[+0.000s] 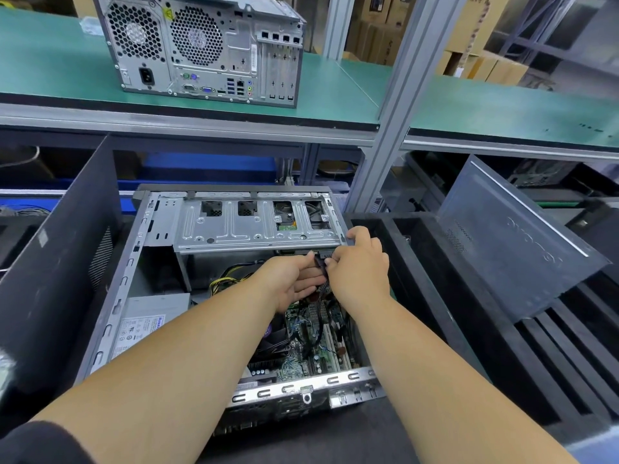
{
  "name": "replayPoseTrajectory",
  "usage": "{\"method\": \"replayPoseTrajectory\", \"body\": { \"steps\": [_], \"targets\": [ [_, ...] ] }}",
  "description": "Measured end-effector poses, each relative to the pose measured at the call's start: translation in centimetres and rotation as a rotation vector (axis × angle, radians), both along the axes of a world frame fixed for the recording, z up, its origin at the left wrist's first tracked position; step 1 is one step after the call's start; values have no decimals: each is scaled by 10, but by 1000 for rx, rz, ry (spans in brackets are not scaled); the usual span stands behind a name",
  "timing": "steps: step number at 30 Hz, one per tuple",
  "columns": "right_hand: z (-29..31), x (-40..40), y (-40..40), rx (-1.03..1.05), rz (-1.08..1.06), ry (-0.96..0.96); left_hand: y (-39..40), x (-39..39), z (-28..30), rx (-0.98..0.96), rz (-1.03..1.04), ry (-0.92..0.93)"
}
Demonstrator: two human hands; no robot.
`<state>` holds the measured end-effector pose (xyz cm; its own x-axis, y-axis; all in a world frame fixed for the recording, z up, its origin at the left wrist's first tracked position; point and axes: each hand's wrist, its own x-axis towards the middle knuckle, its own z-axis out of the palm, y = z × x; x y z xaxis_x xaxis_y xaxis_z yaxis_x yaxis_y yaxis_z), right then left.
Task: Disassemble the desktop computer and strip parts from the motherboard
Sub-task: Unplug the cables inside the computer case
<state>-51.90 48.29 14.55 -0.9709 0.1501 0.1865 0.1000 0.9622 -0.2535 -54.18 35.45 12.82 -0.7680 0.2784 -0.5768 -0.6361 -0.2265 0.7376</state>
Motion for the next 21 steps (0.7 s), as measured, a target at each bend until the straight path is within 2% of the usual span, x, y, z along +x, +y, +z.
{"method": "replayPoseTrajectory", "body": {
  "steps": [4,16,21],
  "targets": [
    [0,0,-3,-40,-31,-9,-2,-1,-3,2,-6,-2],
    [1,1,-2,173,5,-7,-3,0,-4,-36,-21,36],
    [1,1,-2,151,-10,38,-2,0,-4,-24,0,25]
  ]
}}
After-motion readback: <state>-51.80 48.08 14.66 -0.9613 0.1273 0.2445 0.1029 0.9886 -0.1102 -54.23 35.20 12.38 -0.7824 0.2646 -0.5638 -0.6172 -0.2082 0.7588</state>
